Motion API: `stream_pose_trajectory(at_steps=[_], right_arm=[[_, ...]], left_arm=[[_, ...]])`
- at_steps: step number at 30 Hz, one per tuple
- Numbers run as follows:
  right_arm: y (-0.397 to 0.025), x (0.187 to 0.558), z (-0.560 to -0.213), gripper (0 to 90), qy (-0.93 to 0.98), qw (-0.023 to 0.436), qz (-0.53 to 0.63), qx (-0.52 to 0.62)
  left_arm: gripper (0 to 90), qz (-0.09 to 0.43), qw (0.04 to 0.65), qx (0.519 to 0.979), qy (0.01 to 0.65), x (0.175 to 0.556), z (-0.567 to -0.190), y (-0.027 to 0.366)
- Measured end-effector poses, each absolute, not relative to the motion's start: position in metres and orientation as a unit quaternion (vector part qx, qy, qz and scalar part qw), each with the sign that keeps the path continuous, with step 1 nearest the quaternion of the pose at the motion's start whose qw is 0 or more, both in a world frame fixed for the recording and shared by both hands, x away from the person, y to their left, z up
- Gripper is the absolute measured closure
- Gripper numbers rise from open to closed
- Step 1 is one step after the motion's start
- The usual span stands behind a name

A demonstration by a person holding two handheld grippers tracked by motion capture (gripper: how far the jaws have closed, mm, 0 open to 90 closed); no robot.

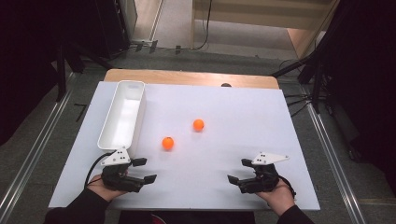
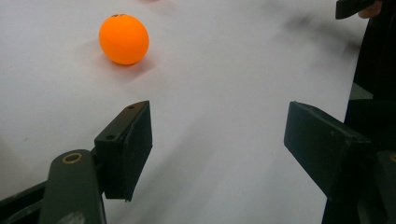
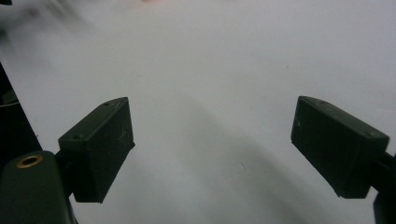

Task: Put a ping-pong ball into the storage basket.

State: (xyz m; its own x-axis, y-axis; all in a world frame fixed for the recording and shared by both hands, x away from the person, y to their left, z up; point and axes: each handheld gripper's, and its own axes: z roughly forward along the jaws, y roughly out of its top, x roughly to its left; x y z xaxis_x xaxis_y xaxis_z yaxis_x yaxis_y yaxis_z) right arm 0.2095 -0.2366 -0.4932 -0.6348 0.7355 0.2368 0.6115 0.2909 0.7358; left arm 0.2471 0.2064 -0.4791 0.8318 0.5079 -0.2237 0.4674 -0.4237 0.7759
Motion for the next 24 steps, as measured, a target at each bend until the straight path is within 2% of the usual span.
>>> stream_pose_trajectory(at_steps=[24], right_arm=[[-0.243, 0.2123, -0.4965, 11.7, 0.795, 0.059, 0.417, 0.436]], left_arm=[[24.2, 0.011, 0.434, 0.85, 0.299, 0.2536, -0.4771, 0.1989]])
